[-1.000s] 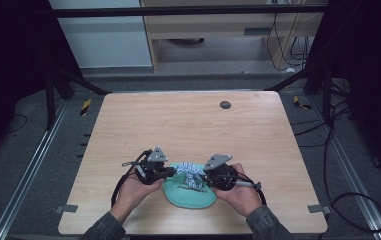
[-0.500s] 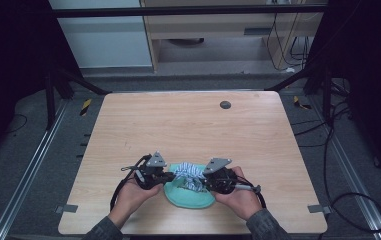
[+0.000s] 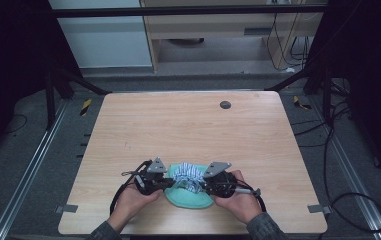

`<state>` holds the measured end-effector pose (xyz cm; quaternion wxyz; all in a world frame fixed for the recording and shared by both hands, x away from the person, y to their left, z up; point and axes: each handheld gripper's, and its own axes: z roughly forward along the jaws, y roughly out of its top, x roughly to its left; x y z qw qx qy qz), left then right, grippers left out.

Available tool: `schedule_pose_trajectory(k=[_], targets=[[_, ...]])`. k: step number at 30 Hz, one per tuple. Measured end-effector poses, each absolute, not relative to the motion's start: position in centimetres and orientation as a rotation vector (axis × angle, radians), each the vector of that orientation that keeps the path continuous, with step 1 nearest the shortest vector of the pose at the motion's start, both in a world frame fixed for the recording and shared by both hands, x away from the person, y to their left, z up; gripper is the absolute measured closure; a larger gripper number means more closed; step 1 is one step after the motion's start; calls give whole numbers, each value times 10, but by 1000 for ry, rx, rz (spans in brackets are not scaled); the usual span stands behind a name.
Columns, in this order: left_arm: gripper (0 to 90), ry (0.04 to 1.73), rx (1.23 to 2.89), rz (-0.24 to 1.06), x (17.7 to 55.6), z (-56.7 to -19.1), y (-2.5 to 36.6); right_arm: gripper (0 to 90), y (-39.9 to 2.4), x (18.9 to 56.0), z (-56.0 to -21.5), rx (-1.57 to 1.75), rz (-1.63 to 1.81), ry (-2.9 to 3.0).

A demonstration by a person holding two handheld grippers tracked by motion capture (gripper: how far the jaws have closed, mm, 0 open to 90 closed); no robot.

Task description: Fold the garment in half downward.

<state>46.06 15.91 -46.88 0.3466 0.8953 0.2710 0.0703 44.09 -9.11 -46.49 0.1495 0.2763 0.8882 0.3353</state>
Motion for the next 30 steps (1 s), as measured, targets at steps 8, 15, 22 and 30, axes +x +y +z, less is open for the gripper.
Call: schedule_pose_trajectory(k=[8, 15, 22, 30], targets=[[859, 727, 2313, 195, 466, -473, 154, 770, -92, 448, -466, 800, 946, 2548], [859, 743, 2280, 214, 471, -471, 148, 762, -96, 463, -459, 818, 918, 2514], [796, 749, 2270, 217, 460, -478, 151, 701, -96, 447, -463, 804, 938, 2512], [678, 739, 2247, 263, 458, -475, 152, 649, -95, 441, -465, 795, 953, 2497]])
